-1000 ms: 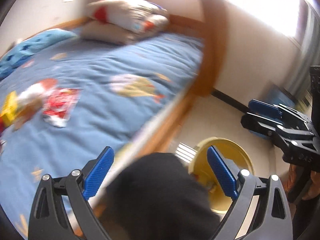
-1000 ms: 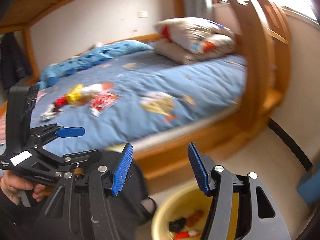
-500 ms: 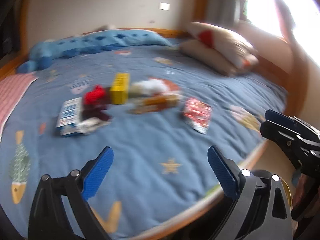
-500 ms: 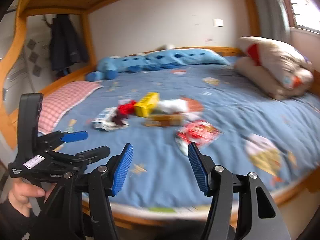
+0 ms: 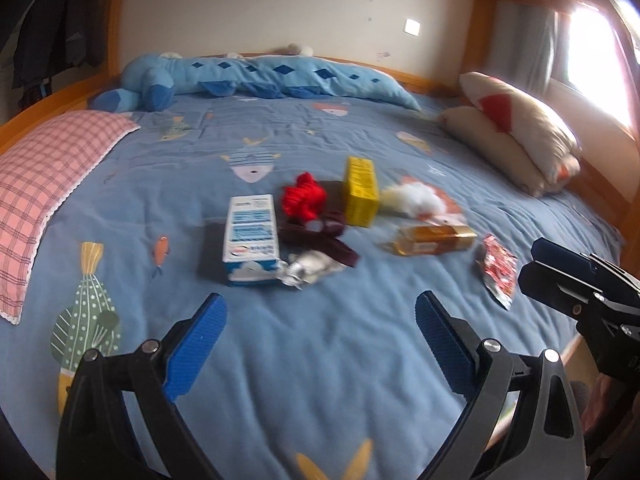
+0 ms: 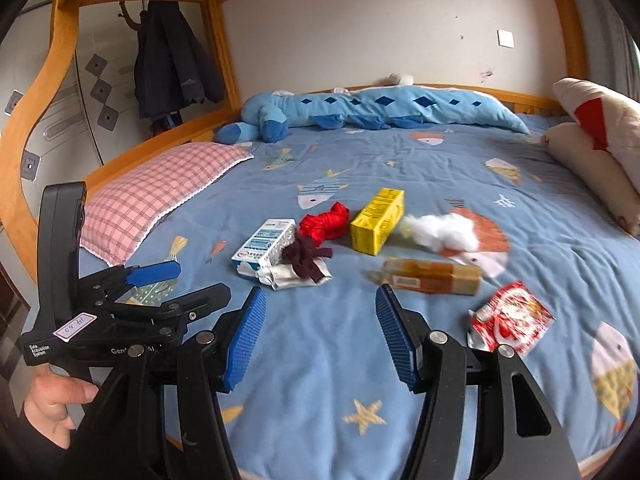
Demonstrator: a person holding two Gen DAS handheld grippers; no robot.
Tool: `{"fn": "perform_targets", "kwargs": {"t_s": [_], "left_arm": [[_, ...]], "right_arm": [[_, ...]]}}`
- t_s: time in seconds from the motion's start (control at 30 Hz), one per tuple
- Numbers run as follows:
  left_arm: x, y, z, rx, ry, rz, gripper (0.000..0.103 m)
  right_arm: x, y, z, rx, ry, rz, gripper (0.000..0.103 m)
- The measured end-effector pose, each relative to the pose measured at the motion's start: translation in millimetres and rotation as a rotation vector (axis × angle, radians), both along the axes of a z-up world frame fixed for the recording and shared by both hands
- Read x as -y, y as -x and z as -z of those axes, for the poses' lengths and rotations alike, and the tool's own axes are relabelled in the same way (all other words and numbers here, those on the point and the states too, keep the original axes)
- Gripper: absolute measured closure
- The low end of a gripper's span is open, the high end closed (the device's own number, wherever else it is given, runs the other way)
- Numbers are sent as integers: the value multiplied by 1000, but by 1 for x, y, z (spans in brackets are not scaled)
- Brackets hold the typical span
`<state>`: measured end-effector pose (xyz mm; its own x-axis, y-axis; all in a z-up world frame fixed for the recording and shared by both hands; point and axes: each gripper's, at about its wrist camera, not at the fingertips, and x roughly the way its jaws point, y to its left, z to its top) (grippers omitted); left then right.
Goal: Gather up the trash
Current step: 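Move both open tools back over the bed, then grasp the maroon cloth with the right tool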
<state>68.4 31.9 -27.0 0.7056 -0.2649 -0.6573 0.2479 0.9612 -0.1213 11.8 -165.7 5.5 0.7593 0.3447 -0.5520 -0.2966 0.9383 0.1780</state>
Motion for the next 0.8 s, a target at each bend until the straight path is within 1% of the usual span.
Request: {"fn": "perform_targets", "kwargs": {"t_s": [0.23,0.43,0.53,0.67,0.8], "left_arm": [[-28,-43,13,-43,29,-54,8],[-46,-74,19,-41,28,-49,6],[-59,-93,26,-62,55,-47,6],[-68,-107,36,-85,72,-54,6],[-72,-117,44,-101,72,-55,6]], "right_arm": [[-20,-44,4,-37,-11,-29,46],[-40,-84,15,-76,4,-49,46],[-51,-106,30,-114,29,-63,46],[-66,-135,53,-166,62,-77,46],[-74,-158,72,-217,69,-84,46]]}}
